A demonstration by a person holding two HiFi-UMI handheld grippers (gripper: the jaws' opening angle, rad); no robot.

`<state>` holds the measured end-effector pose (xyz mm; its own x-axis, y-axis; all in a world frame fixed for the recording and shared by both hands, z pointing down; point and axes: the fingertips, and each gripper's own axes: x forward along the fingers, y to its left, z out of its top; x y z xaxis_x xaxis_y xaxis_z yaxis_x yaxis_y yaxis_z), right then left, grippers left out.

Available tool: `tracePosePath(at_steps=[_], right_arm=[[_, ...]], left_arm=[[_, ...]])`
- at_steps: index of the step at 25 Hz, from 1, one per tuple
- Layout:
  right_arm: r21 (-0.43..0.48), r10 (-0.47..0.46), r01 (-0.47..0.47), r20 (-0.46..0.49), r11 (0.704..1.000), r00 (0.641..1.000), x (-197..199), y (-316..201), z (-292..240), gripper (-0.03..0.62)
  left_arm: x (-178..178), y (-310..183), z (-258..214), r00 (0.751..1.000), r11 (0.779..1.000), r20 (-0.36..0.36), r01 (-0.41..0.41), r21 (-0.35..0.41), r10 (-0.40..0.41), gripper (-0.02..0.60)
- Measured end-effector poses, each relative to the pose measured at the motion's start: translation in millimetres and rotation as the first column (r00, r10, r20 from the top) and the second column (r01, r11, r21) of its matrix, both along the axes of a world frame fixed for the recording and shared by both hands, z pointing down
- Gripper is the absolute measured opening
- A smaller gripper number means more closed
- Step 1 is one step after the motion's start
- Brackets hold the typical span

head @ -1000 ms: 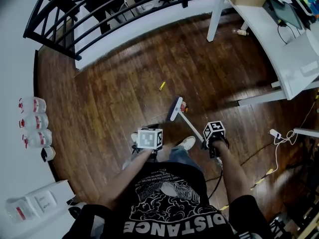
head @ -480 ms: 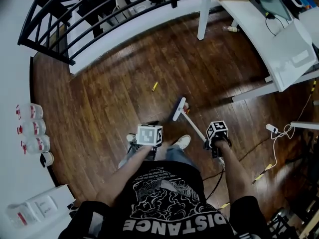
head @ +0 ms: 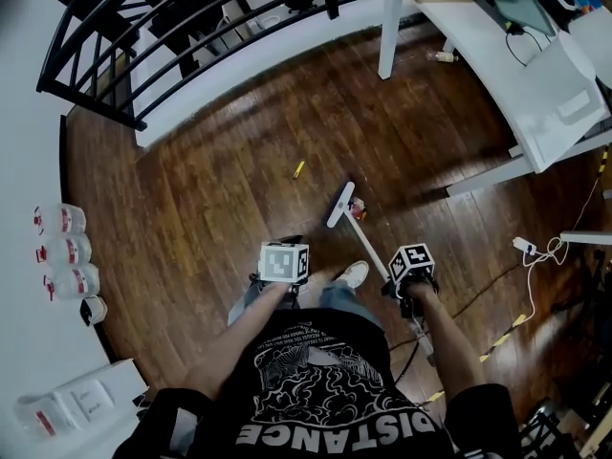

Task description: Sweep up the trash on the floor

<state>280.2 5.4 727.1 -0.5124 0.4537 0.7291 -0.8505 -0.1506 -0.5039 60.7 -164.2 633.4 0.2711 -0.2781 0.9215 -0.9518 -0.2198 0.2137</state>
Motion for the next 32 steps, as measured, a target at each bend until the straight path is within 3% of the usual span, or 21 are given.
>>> tracePosePath(at_steps=[11, 16, 26, 32], right_arm=[[0.060, 0.026, -0.028, 0.037, 0.998, 0.999, -77, -48, -10, 0.066], [0.060, 0.056, -0.059, 0.063, 0.996, 0.996, -131, -86, -11, 0.066], [0.036, 0.082, -0.085, 0.090, 0.996, 0.993, -219, -170, 11, 0.066], [-0.020, 0.151, -0.150, 0.079, 0.988, 0.985, -245, -192, 37, 0.066]], left_arm=[[-13, -12, 18, 0.998, 0.998, -0.054, -0.041, -0.042, 0.039, 0.005], [-36, -48, 16, 0.996, 0.997, -0.057, -0.076, -0.028, 0.075, 0.005], [-121, -95, 22, 0.997, 0.995, -0.006, -0.082, -0.054, 0.082, 0.005], [-163, -118, 25, 0.994, 0.993, 0.047, -0.098, -0.059, 0.101, 0.005]])
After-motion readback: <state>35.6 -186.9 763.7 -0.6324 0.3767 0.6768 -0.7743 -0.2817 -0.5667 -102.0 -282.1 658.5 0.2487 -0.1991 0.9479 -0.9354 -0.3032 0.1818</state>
